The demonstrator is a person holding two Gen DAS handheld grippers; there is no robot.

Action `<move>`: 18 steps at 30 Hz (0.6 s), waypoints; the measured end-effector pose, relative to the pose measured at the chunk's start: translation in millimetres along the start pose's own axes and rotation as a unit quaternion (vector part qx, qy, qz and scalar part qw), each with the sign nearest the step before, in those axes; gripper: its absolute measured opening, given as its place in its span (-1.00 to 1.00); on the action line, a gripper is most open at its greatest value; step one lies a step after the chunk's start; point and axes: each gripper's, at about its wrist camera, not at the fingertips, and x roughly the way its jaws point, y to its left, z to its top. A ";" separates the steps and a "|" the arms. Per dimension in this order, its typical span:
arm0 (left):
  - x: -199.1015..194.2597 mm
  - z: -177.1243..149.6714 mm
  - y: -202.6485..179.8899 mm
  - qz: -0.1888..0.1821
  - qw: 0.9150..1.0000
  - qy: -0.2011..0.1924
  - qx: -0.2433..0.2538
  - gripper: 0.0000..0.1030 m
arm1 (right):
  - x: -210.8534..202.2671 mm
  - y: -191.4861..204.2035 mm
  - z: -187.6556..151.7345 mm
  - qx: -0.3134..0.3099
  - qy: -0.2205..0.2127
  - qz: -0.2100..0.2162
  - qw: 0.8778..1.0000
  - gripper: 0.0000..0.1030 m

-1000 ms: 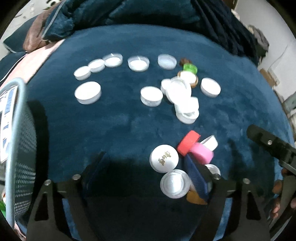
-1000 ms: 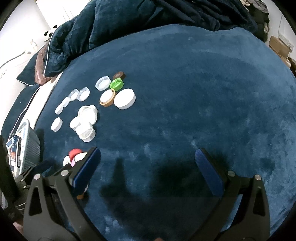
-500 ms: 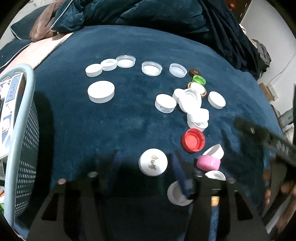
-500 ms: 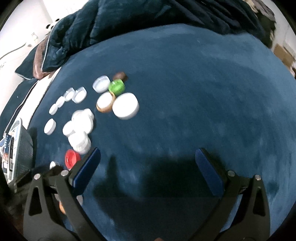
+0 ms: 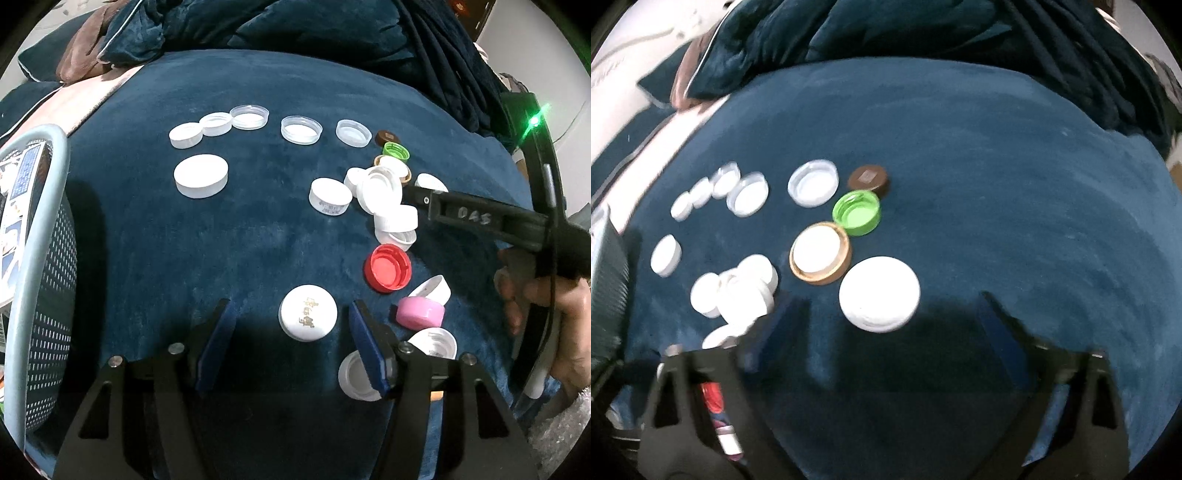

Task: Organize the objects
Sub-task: 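Grasp a white cap with the right tool while the left tool approaches a printed white cap, then grasp the printed white cap with the left tool, then carry both white caps over the basket and open both tools to drop them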

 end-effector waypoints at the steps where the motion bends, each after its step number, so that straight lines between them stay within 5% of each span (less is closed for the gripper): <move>1: 0.6 -0.2 0.0 -0.001 1.000 -0.001 0.001 0.26 | -3.5 1.2 -2.2 -0.005 -0.007 0.000 1.000 -0.06; 3: 0.7 -0.5 -0.5 -0.001 1.000 -0.004 0.002 0.18 | -11.1 1.4 -6.9 -0.006 -0.014 0.010 1.000 -0.21; 5: -1.0 -0.4 -0.7 0.000 1.000 -0.009 0.002 -0.31 | -21.1 1.1 -13.1 0.003 -0.019 0.019 1.000 -0.21; 6: -3.0 -0.1 0.6 -0.003 1.000 -0.011 -0.003 -0.41 | -25.4 0.9 -15.4 0.007 -0.021 0.022 1.000 -0.21; 18: -62.8 -6.6 6.0 -0.001 0.998 -0.057 -0.008 -0.41 | -101.4 25.1 -35.7 0.020 -0.072 0.047 0.996 -0.20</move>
